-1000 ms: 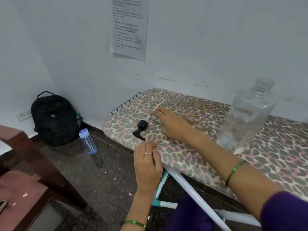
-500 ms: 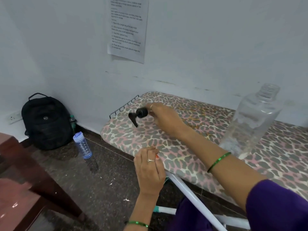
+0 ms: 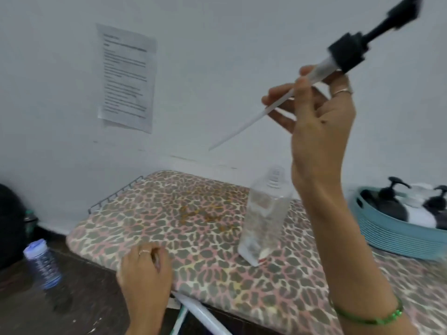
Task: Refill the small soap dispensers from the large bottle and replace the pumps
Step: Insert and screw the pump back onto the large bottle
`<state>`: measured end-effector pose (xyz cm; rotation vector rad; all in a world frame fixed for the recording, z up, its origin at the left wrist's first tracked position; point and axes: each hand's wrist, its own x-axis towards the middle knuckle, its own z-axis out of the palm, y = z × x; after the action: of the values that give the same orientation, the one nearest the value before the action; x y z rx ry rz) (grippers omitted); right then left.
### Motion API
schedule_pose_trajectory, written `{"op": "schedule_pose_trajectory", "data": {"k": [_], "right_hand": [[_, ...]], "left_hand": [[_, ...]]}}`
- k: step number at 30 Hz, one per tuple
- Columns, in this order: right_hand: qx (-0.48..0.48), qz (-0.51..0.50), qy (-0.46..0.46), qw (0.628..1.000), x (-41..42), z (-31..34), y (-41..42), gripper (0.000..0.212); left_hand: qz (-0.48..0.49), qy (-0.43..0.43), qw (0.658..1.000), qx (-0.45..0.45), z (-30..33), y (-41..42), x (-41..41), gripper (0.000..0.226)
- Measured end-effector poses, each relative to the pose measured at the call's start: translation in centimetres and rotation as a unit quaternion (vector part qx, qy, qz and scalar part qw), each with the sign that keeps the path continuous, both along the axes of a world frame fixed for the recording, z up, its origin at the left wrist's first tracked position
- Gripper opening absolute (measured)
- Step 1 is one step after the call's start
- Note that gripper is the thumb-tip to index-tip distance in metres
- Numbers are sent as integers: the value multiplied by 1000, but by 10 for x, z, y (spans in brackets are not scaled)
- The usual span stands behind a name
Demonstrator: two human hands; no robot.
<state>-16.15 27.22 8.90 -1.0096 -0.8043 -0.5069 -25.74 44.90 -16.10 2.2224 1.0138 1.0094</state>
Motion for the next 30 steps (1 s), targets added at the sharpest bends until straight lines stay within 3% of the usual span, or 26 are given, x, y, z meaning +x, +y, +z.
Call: {"op": "schedule_pose_trajectory", "data": {"k": [2,4,6,9,13,19,30], "right_hand": [[13,-49,19,999,10,2,-26,13],[13,-90,32,995,18,-2,-44,17],[4,-116,39,992,25,-9,-56,17],[-2,-132,42,990,28,-20,-66,11],[15,-133,31,991,25,-23,-69,6],[-19,-146,34,988,40,-30,-72,5],[-107,-137,-12,985,40,-31,-68,11]], "left_hand": [[-64,50,994,-73,17,-8,13,37],[-203,-23,969,-140,33,-24,26,62],[-313,-83,936,-140,47,-48,34,69],[-394,-93,904,-139,51,-77,42,91],[-400,-101,902,-128,47,-93,50,101],[-406,-119,898,-120,38,-95,75,78],[-395,-119,905,-108,37,-98,73,74]]}}
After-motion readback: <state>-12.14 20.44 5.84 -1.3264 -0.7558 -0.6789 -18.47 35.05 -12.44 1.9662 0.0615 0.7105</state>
